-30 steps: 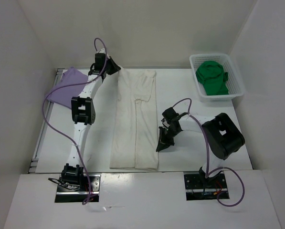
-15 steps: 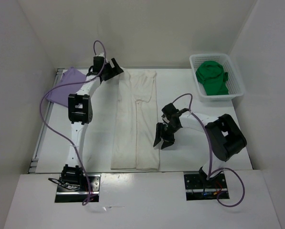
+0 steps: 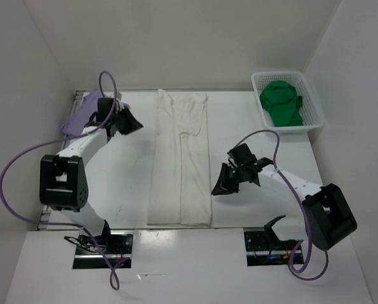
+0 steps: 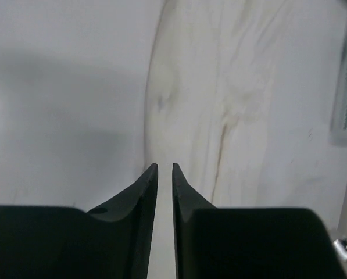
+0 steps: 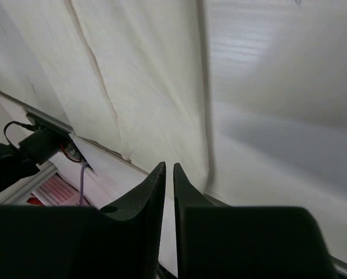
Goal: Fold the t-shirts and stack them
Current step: Rotate the tshirt 90 degrees, then grab the bottom of the folded rectangular tshirt with both arms
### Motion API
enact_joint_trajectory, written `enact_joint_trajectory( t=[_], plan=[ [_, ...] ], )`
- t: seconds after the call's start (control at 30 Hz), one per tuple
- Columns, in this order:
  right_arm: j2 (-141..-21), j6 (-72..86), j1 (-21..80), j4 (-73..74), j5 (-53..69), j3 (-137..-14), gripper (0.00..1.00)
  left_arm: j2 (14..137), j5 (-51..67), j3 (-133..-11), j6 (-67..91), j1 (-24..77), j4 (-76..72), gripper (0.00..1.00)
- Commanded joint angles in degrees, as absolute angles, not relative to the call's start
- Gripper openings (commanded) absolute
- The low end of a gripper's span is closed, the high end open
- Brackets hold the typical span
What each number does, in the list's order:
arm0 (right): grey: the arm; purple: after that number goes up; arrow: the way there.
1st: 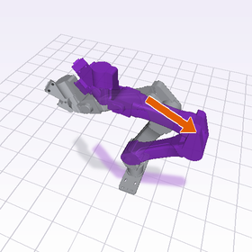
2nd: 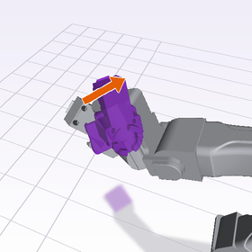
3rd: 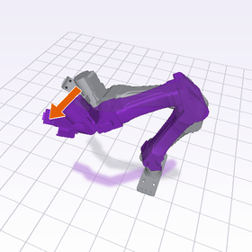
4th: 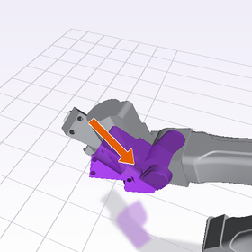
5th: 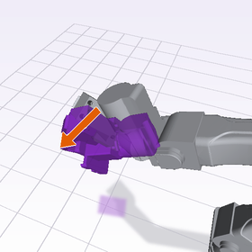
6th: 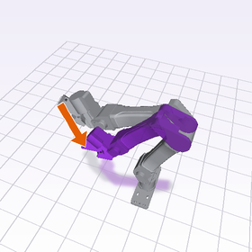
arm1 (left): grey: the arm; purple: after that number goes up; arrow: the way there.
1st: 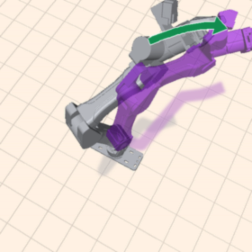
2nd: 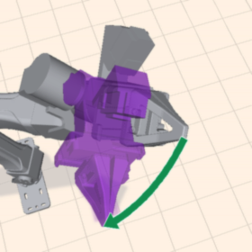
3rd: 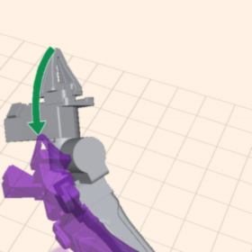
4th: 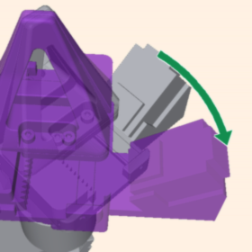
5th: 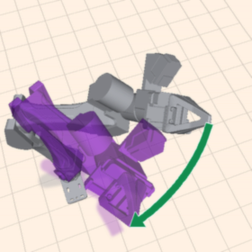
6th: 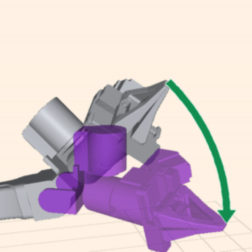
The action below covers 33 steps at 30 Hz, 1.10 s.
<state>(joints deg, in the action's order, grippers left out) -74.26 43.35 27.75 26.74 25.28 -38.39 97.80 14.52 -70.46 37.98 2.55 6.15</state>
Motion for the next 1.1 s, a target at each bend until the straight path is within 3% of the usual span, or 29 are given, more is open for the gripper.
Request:
enact_joint_trajectory(
  t=[0.0,0.3,0.4,0.47,0.57,0.6,0.63,0.77,0.8,0.93,1.07],
  plan=[
    [-71.81,47.72,27.6,21.45,25.66,-36.74,0.14,92.84,18.63,-57.69,38.76,2.64,15.1,0.22],
    [-73.12,51.68,27.6,16.97,26.71,-36.55,0.12,81.74,35.76,-39.2,51.57,10.72,17.06,0.22],
    [-72.08,53.6,27.6,14.68,27.33,-37.09,0.01,76.57,35.08,-37.63,51.59,11.51,16.53,0.21],
    [-68.74,55.01,27.6,13.1,26.46,-37.09,0.0,69.66,30.09,-37.09,51.59,11.51,17.66,0.21],
    [-65.13,54.24,24.81,15.72,25.93,-37.62,0.0,63.64,28.48,-36.47,49.67,10.38,21.08,0.29],
    [-65.13,53.53,23.83,16.69,25.93,-37.62,0.01,63.63,28.48,-36.47,48.96,10.37,22.75,0.35],
    [-65.13,52.83,23.04,19.4,25.93,-37.62,0.01,64.33,28.48,-35.95,47.74,9.5,26.07,0.47],
    [-65.13,50.89,22.5,26.88,25.93,-36.92,0.16,67.4,28.48,-35.33,46.14,8.0,29.79,0.61],
    [-64.43,50.89,22.5,27.85,26.54,-36.39,0.27,68.2,28.48,-35.33,45.45,8.0,31.8,0.63],
    [-61.0,52.29,22.5,29.18,28.73,-30.52,0.49,71.1,27.43,-35.08,45.44,8.61,36.03,0.64],
    [-60.47,54.92,25.74,28.3,29.79,-27.6,0.54,71.27,26.02,-34.54,47.28,10.89,39.46,0.68]
  ],
)
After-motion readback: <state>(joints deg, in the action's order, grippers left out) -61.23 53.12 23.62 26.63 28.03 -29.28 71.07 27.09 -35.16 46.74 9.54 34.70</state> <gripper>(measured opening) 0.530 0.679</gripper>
